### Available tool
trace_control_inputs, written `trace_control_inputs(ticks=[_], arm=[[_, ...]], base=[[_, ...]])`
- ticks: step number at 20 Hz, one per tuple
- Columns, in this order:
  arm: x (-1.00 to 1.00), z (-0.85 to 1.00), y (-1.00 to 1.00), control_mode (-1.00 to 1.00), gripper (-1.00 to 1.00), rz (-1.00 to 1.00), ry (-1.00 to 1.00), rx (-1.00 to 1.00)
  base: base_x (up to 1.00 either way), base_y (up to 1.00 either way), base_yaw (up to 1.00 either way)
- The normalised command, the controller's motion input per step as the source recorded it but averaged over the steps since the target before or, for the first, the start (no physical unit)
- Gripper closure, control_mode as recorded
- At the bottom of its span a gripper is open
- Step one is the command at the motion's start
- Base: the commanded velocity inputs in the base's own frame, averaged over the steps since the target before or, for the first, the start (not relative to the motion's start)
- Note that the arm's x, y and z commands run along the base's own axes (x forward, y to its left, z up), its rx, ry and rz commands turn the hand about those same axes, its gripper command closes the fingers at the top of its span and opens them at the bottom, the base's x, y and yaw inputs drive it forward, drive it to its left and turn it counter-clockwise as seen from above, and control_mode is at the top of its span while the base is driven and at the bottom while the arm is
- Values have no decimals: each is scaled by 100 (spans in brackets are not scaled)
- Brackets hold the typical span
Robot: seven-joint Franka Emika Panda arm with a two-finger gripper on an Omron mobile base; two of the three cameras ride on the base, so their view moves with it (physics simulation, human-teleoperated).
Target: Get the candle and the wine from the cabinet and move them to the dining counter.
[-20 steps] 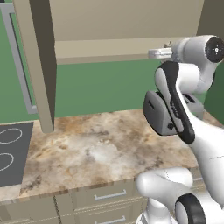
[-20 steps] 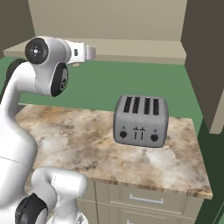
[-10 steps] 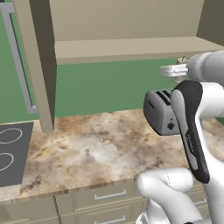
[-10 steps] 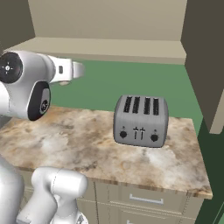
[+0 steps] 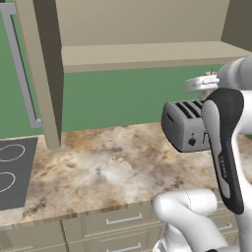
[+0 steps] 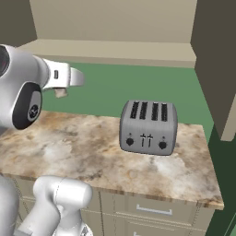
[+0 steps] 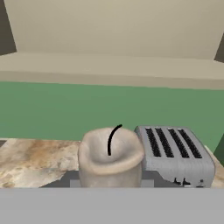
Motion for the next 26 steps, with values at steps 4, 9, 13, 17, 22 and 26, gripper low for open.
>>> trace_control_inputs(ticks=[4, 9, 13, 17, 22, 26], arm=[[-5, 0, 3, -100, 100, 0, 15, 0], [-6, -7, 2, -100, 100, 0, 6, 0], [-20, -13, 4, -100, 100, 0, 0, 0], [-16, -3, 2, -100, 100, 0, 0, 0], [-25, -13, 0, -100, 100, 0, 0, 0], [-6, -2, 0, 100, 100, 0, 0, 0]], base=[[0, 0, 0], [0, 0, 0], [0, 0, 0], [0, 0, 0], [0, 0, 0], [-24, 0, 0]])
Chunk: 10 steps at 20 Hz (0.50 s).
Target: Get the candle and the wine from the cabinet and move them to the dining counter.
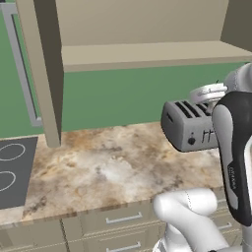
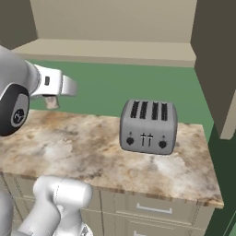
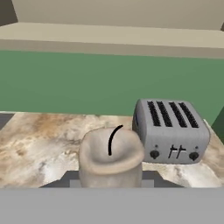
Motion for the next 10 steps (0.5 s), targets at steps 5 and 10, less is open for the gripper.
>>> trace_control_inputs(ticks=[5, 10], arm=[[0, 0, 0, 100, 100, 0, 0, 0], [0, 0, 0, 100, 100, 0, 0, 0]], base=[[-90, -14, -18], [-92, -29, -57]])
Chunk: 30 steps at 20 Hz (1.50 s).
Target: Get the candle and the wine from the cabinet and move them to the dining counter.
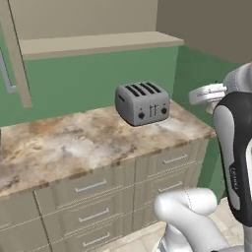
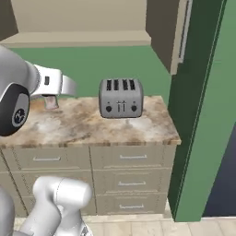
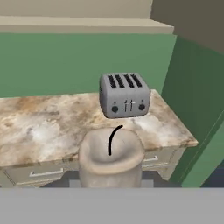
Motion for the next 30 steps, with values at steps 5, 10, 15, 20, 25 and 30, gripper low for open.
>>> trace_control_inputs(ticks=[5, 10, 15, 20, 25, 30], arm=[[0, 0, 0, 100, 100, 0, 0, 0], [0, 0, 0, 100, 100, 0, 0, 0], [0, 0, 0, 100, 100, 0, 0, 0], [0, 0, 0, 100, 100, 0, 0, 0], [0, 0, 0, 100, 100, 0, 0, 0], [0, 0, 0, 100, 100, 0, 0, 0]], base=[[-42, -1, -84], [-17, 0, -92], [-1, -1, -90], [58, 6, -70], [78, 2, -54], [98, 9, -29]])
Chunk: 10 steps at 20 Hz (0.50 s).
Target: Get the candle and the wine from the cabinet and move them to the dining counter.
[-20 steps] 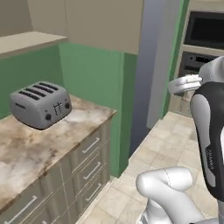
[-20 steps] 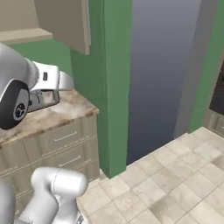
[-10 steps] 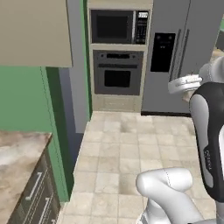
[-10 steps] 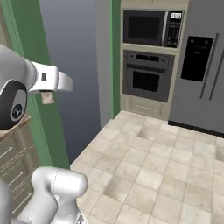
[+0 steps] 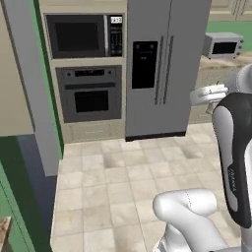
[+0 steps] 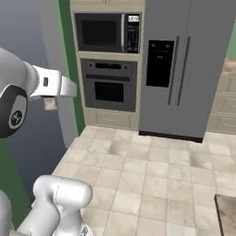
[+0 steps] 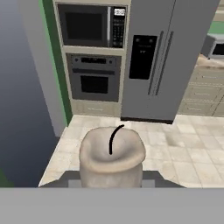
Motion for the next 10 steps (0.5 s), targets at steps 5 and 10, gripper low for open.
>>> trace_control_inputs(ticks=[5, 10], arm=[[0, 0, 0, 100, 100, 0, 0, 0], [0, 0, 0, 100, 100, 0, 0, 0]], base=[[100, 4, -17], [67, 6, -61]])
